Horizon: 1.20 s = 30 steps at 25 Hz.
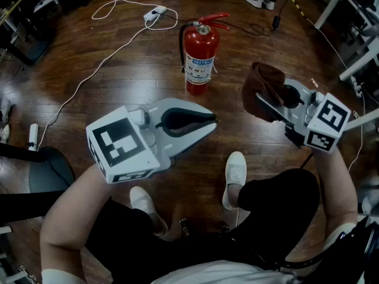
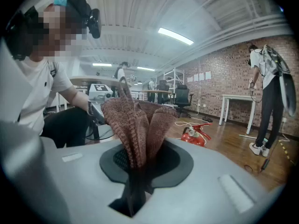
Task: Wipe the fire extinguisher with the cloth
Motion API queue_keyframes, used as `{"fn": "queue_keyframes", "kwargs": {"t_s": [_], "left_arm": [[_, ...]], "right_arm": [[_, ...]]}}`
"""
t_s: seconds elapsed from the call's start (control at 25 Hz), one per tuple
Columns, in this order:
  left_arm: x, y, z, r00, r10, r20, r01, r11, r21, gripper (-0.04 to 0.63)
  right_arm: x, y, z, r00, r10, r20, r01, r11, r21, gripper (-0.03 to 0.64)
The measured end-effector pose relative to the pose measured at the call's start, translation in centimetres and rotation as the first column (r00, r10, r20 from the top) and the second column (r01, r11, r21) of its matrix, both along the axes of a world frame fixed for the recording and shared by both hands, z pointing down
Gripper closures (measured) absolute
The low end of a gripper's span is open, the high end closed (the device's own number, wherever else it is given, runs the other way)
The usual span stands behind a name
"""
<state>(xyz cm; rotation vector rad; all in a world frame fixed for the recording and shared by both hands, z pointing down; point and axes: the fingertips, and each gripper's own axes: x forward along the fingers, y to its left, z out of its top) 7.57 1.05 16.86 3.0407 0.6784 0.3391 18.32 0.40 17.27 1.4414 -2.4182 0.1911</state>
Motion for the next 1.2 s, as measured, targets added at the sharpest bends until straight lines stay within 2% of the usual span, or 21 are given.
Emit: {"fn": "queue_keyframes", "kwargs": {"t_s": [0.4, 0.6, 0.92, 1.2], "left_arm": [[5.0, -5.7, 1.1, 0.996, -0.087, 0.009, 0.087, 0.996, -0.037, 0.574], [7.4, -6.6, 3.4, 0.995, -0.079, 0.067, 0.082, 0.996, -0.036, 0.575], [9.2, -8.2, 4.5, 0.991, -0.119, 0.059, 0.122, 0.992, -0.040, 0.574], [8.5, -9.3, 6.8, 0.985, -0.141, 0.101, 0.148, 0.987, -0.070, 0.575]], "right_arm": [[9.3, -11.3, 4.9, 0.997, 0.067, -0.023, -0.066, 0.998, 0.017, 0.553], [12.9, -16.4, 9.7, 0.995, 0.101, -0.027, -0.101, 0.995, 0.001, 0.554], [14.2, -20.3, 13.3, 0.995, 0.096, -0.022, -0.096, 0.995, -0.006, 0.554], [14.6, -20.8, 17.4, 0.992, 0.120, 0.022, -0.119, 0.992, -0.050, 0.554]]}}
